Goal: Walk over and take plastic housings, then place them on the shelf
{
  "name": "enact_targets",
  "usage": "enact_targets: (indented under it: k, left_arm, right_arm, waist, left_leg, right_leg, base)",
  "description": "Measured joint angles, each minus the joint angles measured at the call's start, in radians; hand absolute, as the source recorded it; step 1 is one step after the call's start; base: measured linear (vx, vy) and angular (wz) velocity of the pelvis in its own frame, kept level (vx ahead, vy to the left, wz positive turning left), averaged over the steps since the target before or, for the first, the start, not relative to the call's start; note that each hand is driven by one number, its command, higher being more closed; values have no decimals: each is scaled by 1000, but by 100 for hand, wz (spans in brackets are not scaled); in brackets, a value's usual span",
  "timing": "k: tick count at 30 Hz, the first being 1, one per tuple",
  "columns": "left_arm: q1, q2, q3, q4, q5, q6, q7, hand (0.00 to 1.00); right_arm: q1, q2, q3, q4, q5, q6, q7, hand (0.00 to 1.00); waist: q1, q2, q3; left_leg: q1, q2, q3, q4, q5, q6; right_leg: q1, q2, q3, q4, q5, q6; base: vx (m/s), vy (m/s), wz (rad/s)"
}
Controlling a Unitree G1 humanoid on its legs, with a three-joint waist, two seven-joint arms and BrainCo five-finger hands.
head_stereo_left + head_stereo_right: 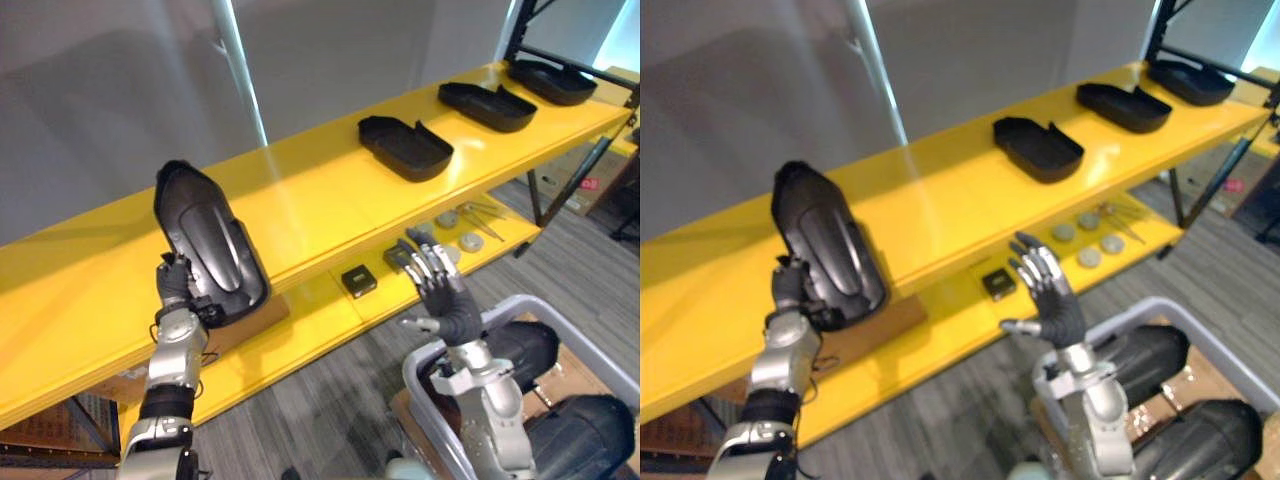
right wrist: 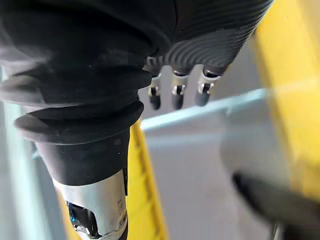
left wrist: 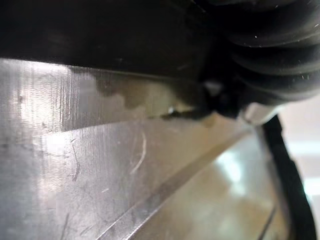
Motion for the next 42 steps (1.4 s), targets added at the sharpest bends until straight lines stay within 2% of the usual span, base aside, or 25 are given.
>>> enact_targets:
  k: [4,9,12,16,20,23,28,30,36,37,42]
  left_arm:
    - [-50,-1,-31,31,3,20,4,100]
    - [-89,4,-50,30,22,32,42,100]
    - [-141,15,-50,30,23,62,57,100]
    - [-183,62,-52,30,23,99,72,100]
    - [-239,115,-51,25,22,100,84,100]
    - [-264,166,-43,16,22,103,112,100]
    - [-345,248,-39,-4,21,118,161,100]
    - [-394,289,-38,-4,20,140,193,100]
    - [-488,347,-39,15,19,208,219,100]
    - [-507,354,-39,34,15,219,221,0]
    - [-534,360,-48,84,13,250,218,0]
  right_arm:
    - [-95,1,102,-5,5,17,12,0]
    - [-196,1,160,-5,6,24,-6,0]
    - [-231,1,175,-5,13,59,-33,0]
    - [-250,0,208,-7,10,114,-78,0]
    - [-232,-13,213,-37,-8,165,-114,0]
    - [-189,-35,213,-65,-12,205,-124,0]
    - [-88,-87,212,-89,-39,214,-120,0]
    - [-47,-95,216,-118,-41,214,-114,0]
    - [10,-105,242,-160,-23,210,-113,0]
    - [13,-105,260,-160,-23,206,-115,0]
    - [28,-105,301,-161,-23,200,-132,0]
  waist:
    - [1,10,6]
    - [20,41,47]
    - [21,45,86]
    - [19,37,125]
    - [19,31,168]
    - [17,24,191]
    - [3,-17,226]
    - [-5,-43,254]
    - [-11,-57,282]
    - [-11,-57,282]
    - [-7,-57,282]
  left_leg:
    - [-32,-8,-39,0,15,8]
    - [-61,-25,-78,0,30,20]
    - [-93,-35,-106,0,48,28]
    - [-130,-43,-106,0,64,34]
    - [-157,-56,-100,0,73,37]
    - [-168,-57,-73,0,74,36]
    - [-196,-54,-40,4,74,35]
    - [-199,-52,-20,8,74,35]
    - [-223,-44,6,10,73,35]
    - [-229,-40,8,12,73,35]
    - [-233,-36,12,10,72,34]
  right_leg:
    - [-15,-6,-32,9,-3,-1]
    - [-38,-25,-63,41,-18,3]
    - [-74,-40,-84,80,-30,3]
    - [-140,-57,-79,145,-49,5]
    - [-204,-86,-70,214,-79,6]
    - [-242,-87,-46,244,-84,3]
    - [-295,-84,-17,276,-84,1]
    - [-307,-81,3,278,-81,5]
    - [-329,-68,16,259,-66,4]
    - [-330,-65,15,253,-64,3]
    - [-331,-58,16,242,-60,2]
  base:
    - [1,-18,29]
    - [-35,13,23]
    - [-63,16,27]
    - [-55,6,5]
    - [-44,11,2]
    - [-20,-9,-16]
    - [2,-18,-14]
    - [13,-6,-15]
    - [27,-8,-6]
    - [39,-20,1]
    - [41,-21,-1]
